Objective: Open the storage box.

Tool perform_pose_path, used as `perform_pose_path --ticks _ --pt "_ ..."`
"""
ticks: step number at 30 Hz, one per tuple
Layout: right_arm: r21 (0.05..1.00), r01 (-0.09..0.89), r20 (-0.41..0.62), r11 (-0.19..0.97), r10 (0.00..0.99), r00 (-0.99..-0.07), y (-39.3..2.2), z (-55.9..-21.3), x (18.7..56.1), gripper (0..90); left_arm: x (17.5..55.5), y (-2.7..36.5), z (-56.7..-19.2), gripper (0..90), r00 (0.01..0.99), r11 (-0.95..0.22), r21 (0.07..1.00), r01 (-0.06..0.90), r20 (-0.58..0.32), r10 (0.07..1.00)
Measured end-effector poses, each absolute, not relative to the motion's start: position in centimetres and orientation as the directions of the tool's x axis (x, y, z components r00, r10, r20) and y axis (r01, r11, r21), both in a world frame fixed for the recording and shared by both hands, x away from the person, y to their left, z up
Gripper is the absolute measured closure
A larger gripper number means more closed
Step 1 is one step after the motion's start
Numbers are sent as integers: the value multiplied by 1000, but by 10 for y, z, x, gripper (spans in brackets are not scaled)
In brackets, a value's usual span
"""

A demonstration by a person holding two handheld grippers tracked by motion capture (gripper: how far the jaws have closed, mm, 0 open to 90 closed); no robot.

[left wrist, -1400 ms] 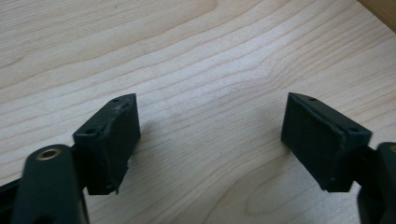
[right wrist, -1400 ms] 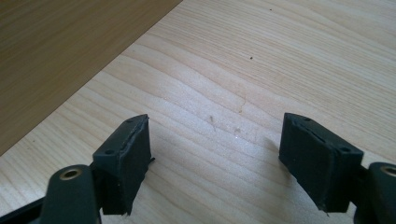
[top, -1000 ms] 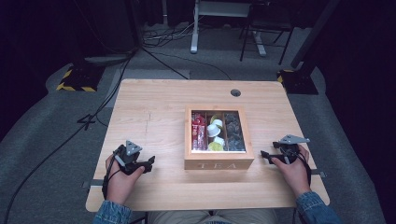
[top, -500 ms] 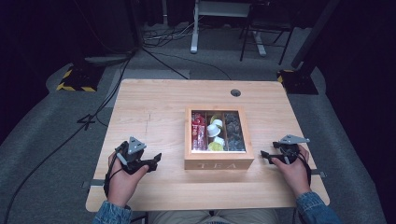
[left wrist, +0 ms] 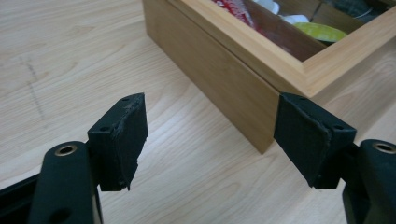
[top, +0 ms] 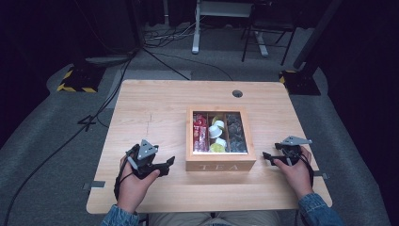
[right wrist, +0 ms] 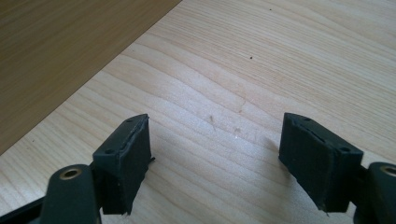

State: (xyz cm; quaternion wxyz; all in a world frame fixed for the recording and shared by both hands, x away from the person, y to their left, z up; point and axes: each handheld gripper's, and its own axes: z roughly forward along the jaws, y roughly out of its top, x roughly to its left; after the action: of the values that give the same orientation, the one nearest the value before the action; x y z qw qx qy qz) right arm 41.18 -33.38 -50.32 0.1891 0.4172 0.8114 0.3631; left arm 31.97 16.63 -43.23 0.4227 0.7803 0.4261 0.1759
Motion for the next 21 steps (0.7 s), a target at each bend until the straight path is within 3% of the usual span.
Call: perform_pose_path --ticks 7,18,21 --pt "747 540 -4 388 814 -580 -334 -503 412 248 321 139 -441 280 608 -256 818 515 -139 782" --pt "747 540 -4 388 814 -581 -334 -503 412 248 323 119 -455 295 638 -283 810 514 -140 757" --pt "747 540 -3 388 814 -581 -334 -503 412 248 324 118 -461 337 641 -299 804 514 -129 756"
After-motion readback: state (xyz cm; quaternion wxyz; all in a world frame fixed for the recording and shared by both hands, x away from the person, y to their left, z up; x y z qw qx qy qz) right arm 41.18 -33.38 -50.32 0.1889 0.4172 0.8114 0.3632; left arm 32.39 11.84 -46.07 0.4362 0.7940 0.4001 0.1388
